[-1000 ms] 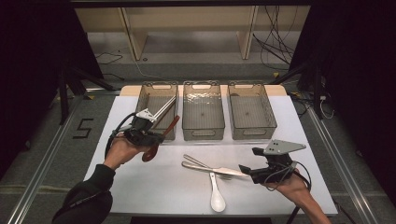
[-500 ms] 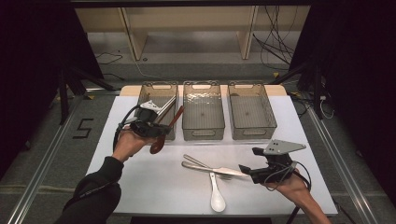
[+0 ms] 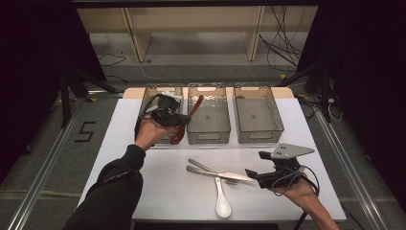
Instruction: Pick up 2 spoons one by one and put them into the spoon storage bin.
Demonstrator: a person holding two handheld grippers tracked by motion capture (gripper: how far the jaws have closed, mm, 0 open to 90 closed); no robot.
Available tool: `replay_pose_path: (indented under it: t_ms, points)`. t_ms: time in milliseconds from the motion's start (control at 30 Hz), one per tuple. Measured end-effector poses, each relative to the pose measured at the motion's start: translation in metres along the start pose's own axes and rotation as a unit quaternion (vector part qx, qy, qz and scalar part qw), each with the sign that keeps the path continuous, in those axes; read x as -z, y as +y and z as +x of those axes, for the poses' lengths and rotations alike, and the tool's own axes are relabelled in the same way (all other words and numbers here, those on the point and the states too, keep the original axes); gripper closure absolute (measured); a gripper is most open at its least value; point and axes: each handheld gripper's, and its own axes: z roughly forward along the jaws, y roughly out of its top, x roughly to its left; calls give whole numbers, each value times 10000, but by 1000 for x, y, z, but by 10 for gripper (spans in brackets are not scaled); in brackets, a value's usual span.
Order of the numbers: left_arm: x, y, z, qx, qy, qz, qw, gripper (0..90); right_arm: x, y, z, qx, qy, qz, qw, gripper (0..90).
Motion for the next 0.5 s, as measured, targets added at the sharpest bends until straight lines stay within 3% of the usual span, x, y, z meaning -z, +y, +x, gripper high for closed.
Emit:
replay_pose_path:
  t_ms: [500]
  points:
    - [-36,33,13,199,225,-50,9995,813,0,0,-1,-24,17,-2,10000,219]
